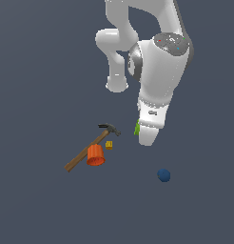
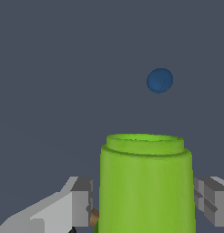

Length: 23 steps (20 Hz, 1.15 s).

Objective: Pick up a designated object from a clutter of objects.

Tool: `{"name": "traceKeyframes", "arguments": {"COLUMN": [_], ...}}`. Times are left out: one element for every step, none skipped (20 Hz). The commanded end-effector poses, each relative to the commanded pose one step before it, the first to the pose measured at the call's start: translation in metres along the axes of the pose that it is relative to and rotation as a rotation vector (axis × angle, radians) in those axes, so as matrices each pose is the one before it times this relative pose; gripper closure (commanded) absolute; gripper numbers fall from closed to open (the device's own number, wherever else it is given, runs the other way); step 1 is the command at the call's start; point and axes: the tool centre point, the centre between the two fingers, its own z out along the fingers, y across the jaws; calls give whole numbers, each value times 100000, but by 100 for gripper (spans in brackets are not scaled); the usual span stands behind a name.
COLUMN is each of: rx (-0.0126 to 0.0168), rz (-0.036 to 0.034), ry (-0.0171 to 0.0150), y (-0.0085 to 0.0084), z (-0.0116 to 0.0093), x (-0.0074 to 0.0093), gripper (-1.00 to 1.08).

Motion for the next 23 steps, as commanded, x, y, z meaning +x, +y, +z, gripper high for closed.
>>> {"name": "traceKeyframes", "arguments": {"rx": [-65, 27, 0, 0, 24, 0, 0, 16, 0, 0, 0, 14, 0, 0, 6, 0, 0, 0, 4, 0, 0, 0, 0], "rz": [20, -21, 0, 0, 1, 0, 0, 24, 0, 0, 0, 49, 0, 0, 40, 0, 0, 0, 42, 0, 0, 0, 0], "ry": [7, 35, 0, 0, 43, 0, 0, 40, 0, 0, 0, 47, 0, 0, 28, 0, 0, 0, 25, 0, 0, 0, 0], "y": [-853, -304, -295, -284, -264, -256, -239, -208, -200, -180, -162, -124, -126, -110, -80, -80, -67, -54, -28, -32, -22, -13, -4], "z": [-2845, -1072, -1053, -1025, -991, -954, -906, -850, -786, -726, -667, -615, -551, -495, -445, -384, -330, -277, -231, -173, -122, -73, -24], "x": [1411, 557, 544, 532, 505, 500, 478, 425, 420, 391, 362, 292, 304, 276, 217, 218, 189, 160, 101, 101, 72, 43, 14], "gripper": [108, 108, 108, 108, 108, 108, 108, 108, 108, 108, 108, 108, 108, 108, 108, 108, 108, 108, 108, 108, 108, 108, 108]}}
